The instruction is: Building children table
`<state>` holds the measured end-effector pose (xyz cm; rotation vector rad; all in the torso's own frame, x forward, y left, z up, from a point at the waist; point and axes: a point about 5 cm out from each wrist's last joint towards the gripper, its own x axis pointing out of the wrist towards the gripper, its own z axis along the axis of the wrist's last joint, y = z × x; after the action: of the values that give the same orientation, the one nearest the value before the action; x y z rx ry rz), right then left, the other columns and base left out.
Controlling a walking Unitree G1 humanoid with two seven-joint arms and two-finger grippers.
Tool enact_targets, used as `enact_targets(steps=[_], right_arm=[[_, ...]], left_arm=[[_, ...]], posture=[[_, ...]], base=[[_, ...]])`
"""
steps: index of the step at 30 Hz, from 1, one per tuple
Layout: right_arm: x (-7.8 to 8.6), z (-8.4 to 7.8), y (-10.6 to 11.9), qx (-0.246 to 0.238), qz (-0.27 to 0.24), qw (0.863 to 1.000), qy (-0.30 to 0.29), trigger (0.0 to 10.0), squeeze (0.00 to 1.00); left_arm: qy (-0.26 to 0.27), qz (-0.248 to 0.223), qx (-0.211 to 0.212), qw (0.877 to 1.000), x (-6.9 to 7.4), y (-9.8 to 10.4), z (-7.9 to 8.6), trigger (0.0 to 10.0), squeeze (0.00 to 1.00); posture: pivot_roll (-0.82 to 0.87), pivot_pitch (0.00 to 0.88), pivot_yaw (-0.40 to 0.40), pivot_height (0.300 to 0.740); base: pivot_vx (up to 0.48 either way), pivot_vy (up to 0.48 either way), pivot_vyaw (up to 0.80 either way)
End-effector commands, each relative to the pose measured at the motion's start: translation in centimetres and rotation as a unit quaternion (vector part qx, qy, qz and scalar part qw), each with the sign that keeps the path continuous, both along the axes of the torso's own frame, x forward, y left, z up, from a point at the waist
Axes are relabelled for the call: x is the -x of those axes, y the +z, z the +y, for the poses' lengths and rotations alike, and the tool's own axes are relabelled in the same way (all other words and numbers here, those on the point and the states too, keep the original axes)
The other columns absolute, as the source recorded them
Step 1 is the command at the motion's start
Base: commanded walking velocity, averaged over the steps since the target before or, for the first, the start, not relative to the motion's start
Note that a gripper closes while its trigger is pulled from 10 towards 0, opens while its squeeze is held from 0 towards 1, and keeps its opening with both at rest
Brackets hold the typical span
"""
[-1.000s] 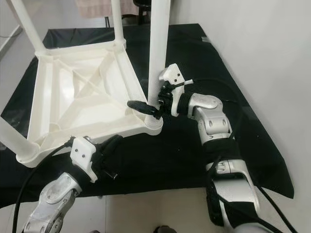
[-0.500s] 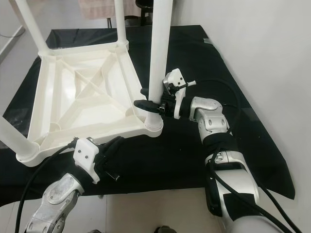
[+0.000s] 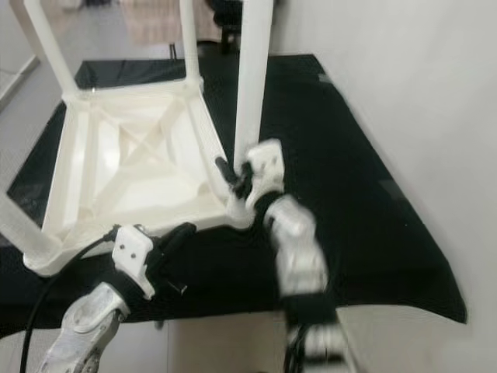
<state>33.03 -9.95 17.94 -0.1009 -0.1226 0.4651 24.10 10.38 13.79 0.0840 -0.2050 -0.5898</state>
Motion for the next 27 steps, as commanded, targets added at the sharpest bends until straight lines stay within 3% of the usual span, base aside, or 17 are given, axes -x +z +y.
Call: enact_targets(steps=[1, 5, 6, 7, 8, 11, 13, 14, 15, 16, 17, 18, 21, 23, 25, 27], right_arm=[[0.0, -0.1, -2.6, 0.027, 0.058, 0.998, 0.007, 0.0, 0.0], [-0.6, -0.3, -3.0, 0.028, 0.082, 0.996, 0.019, 0.3, 0.0], [-0.7, 0.3, -2.1, 0.019, 0.065, 0.996, 0.059, 10.0, 0.03], [-0.6, 0.6, -1.5, 0.011, 0.056, 0.996, 0.072, 10.0, 0.03], [-0.8, 0.7, -0.8, -0.005, 0.049, 0.995, 0.088, 10.0, 1.0], [-0.9, 0.7, -0.2, -0.016, 0.044, 0.994, 0.098, 10.0, 1.0], [-1.1, 0.7, 1.4, -0.022, 0.021, 0.989, 0.144, 10.0, 1.0], [-1.3, 0.5, 2.1, -0.018, 0.011, 0.983, 0.183, 10.0, 0.22], [-1.3, 0.5, 2.1, -0.018, 0.011, 0.983, 0.183, 10.0, 0.22], [-1.5, 0.2, 2.7, -0.005, -0.002, 0.976, 0.216, 10.0, 0.0], [-1.6, -0.1, 3.0, 0.023, -0.006, 0.964, 0.264, 10.0, 0.0], [-1.6, -0.1, 3.0, 0.023, -0.006, 0.964, 0.264, 10.0, 0.0], [-1.8, -1.1, 3.4, 0.067, 0.006, 0.932, 0.356, 10.0, 0.0], [-1.9, -1.5, 3.5, 0.075, 0.021, 0.918, 0.388, 10.0, 0.0], [-2.1, -1.6, 3.6, 0.078, 0.026, 0.915, 0.395, 10.0, 0.0], [-2.9, -1.8, 3.8, 0.074, 0.036, 0.921, 0.38, 10.0, 0.0]], left_arm=[[-0.001, 0.005, -0.004, 1.0, 0.0, -0.3, 0.3, 10.0, 0.0], [-0.007, 0.004, -0.003, 1.0, -0.1, -0.3, 0.1, 10.0, 0.0], [-0.006, 0.002, -0.004, 1.0, -0.1, -0.2, 0.0, 10.0, 0.0], [-0.006, 0.002, -0.005, 1.0, -0.1, -0.2, 0.0, 10.0, 0.0], [-0.005, 0.002, -0.005, 1.0, -0.1, -0.2, 0.0, 10.0, 0.0], [-0.005, 0.001, -0.005, 1.0, -0.1, -0.2, 0.0, 10.0, 0.0], [-0.007, 0.002, -0.004, 1.0, -0.1, -0.2, -0.1, 10.0, 0.0], [-0.007, 0.003, -0.003, 1.0, -0.2, -0.2, -0.1, 10.0, 0.0], [-0.007, 0.003, -0.003, 1.0, -0.2, -0.2, -0.1, 10.0, 0.0], [-0.008, 0.003, -0.003, 1.0, -0.2, -0.2, -0.2, 10.0, 0.0], [-0.009, 0.004, -0.003, 1.0, -0.2, -0.2, -0.2, 10.0, 0.0], [-0.009, 0.004, -0.003, 1.0, -0.2, -0.2, -0.2, 10.0, 0.0], [-0.009, 0.004, -0.003, 1.0, -0.2, -0.3, -0.2, 10.0, 0.0], [-0.009, 0.004, -0.004, 1.0, -0.2, -0.3, -0.2, 10.0, 0.0], [-0.009, 0.004, -0.004, 1.0, -0.2, -0.3, -0.3, 10.0, 0.0], [-0.009, 0.004, -0.004, 1.0, -0.1, -0.3, -0.3, 10.0, 0.0]], posture=[[-0.03, 0.132, 0.017, 0.74], [-0.02, 0.132, -0.005, 0.74], [-0.01, 0.134, -0.001, 0.74], [-0.01, 0.134, -0.001, 0.74], [-0.01, 0.132, -0.003, 0.74], [-0.01, 0.132, -0.003, 0.74], [-0.01, 0.129, -0.006, 0.74], [-0.01, 0.127, -0.005, 0.74], [-0.01, 0.127, -0.005, 0.74], [-0.01, 0.126, -0.007, 0.74], [-0.01, 0.126, -0.009, 0.74], [-0.01, 0.126, -0.009, 0.74], [0.0, 0.12, -0.016, 0.74], [0.0, 0.12, -0.016, 0.74], [0.0, 0.12, -0.016, 0.74], [0.0, 0.12, -0.016, 0.74]], base=[[0.0, 0.0, 0.0], [0.0, 0.0, 0.0], [0.0, 0.0, 0.0], [0.0, 0.0, 0.0], [0.0, 0.0, 0.0], [0.0, 0.0, 0.0], [0.0, 0.0, 0.0], [0.0, 0.0, 0.0], [0.0, 0.0, 0.0], [0.0, 0.0, 0.0], [0.0, 0.0, 0.0], [0.0, 0.0, 0.0], [0.0, 0.0, 0.0], [0.0, 0.0, 0.0], [0.0, 0.0, 0.0], [0.0, 0.0, 0.0]])
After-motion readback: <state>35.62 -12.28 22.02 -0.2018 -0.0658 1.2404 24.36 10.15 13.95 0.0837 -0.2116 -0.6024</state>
